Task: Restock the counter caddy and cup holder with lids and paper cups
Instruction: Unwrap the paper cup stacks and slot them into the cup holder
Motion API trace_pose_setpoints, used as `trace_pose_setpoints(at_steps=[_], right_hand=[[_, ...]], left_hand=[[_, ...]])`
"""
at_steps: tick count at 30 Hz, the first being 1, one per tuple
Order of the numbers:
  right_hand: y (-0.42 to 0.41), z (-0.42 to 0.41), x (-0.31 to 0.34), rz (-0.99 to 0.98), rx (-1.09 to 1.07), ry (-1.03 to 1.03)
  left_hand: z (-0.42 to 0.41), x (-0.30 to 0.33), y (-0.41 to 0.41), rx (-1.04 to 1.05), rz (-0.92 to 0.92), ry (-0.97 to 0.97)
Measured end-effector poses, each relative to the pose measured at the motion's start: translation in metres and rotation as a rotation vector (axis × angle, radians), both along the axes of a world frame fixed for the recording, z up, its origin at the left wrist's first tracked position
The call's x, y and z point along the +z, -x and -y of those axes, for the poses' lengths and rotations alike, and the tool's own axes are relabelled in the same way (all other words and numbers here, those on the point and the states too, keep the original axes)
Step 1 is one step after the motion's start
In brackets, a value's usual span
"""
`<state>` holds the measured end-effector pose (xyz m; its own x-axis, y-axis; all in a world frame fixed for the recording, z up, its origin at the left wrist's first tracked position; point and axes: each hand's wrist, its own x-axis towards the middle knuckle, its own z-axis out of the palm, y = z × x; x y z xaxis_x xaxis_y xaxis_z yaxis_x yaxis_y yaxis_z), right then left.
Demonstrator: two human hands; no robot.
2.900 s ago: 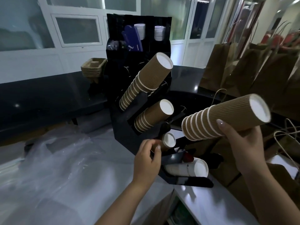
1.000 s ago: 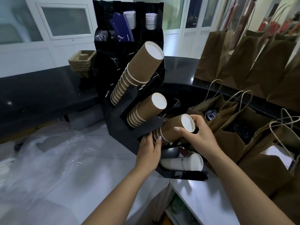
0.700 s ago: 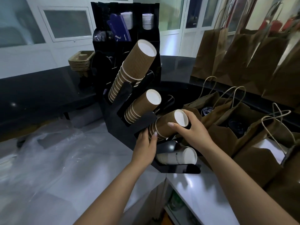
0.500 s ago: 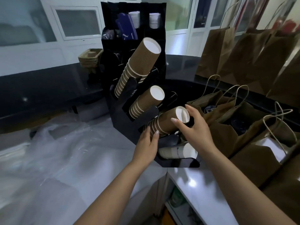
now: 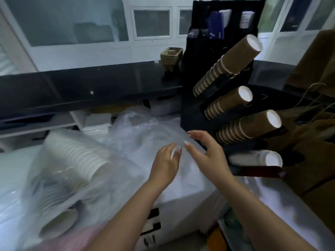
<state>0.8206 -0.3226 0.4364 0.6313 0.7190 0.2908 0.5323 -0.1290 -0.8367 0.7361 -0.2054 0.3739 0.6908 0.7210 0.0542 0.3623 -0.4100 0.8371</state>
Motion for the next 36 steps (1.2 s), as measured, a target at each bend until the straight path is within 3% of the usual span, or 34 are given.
trace_pose_setpoints(at_steps=[5, 10, 13, 16, 23, 31, 36], right_hand=[[0.092, -0.047, -0.018, -0.147, 0.133, 0.025], [0.185, -0.080, -0.040, -0.272, 0.382, 0.117], [0.229, -0.089, -0.054, -0.288, 0.428, 0.185], [0.257, -0.100, -0.069, -0.235, 0.460, 0.283], [0.282, -0.133, -0.086, -0.114, 0.342, 0.293], [0.288, -0.155, -0.099, 0.186, 0.276, 0.398], [0.283, -0.163, -0.115, 0.210, 0.268, 0.414]], left_hand=[[-0.031, 0.002, 0.121, 0.137, -0.009, -0.209], [-0.044, 0.000, 0.230, 0.112, -0.086, -0.437], [-0.054, -0.010, 0.280, 0.172, -0.110, -0.537], [-0.070, -0.021, 0.316, 0.194, -0.173, -0.551], [-0.094, -0.034, 0.356, 0.156, -0.594, -0.468], [-0.106, -0.051, 0.348, 0.093, -0.642, -0.288], [-0.109, -0.055, 0.343, 0.116, -0.566, -0.194]])
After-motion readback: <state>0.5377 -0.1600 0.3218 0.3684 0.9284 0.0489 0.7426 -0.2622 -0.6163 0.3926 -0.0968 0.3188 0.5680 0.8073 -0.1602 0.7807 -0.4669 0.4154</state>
